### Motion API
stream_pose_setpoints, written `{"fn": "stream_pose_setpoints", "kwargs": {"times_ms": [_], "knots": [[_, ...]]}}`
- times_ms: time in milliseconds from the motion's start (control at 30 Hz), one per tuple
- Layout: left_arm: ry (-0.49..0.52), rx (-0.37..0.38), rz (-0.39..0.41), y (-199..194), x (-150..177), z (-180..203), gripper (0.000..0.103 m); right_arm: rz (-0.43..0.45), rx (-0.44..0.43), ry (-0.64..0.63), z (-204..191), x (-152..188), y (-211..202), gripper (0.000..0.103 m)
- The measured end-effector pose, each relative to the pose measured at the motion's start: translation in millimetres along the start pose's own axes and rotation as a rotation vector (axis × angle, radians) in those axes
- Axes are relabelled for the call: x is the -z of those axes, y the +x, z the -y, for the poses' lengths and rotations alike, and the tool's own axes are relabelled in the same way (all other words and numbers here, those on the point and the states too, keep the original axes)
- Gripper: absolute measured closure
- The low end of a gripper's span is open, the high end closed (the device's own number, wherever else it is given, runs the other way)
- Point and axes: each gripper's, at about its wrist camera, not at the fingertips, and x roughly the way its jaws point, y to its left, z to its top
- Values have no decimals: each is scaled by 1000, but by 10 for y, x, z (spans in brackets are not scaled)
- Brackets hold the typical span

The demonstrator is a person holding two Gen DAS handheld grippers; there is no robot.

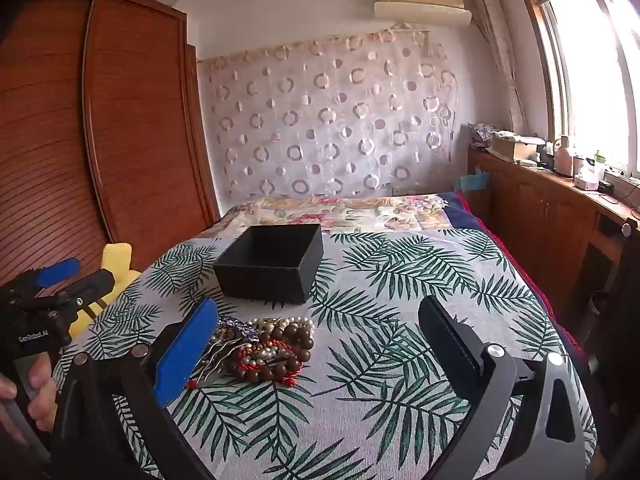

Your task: Organize jewelry

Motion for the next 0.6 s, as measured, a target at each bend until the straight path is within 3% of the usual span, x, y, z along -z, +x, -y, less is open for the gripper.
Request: {"fn": "stream_pose_setpoints", "kwargs": {"times_ms": [600], "knots": [[-4,1,6,-13,-9,-15,7,0,1,-1,1,-8,-3,2]]}}
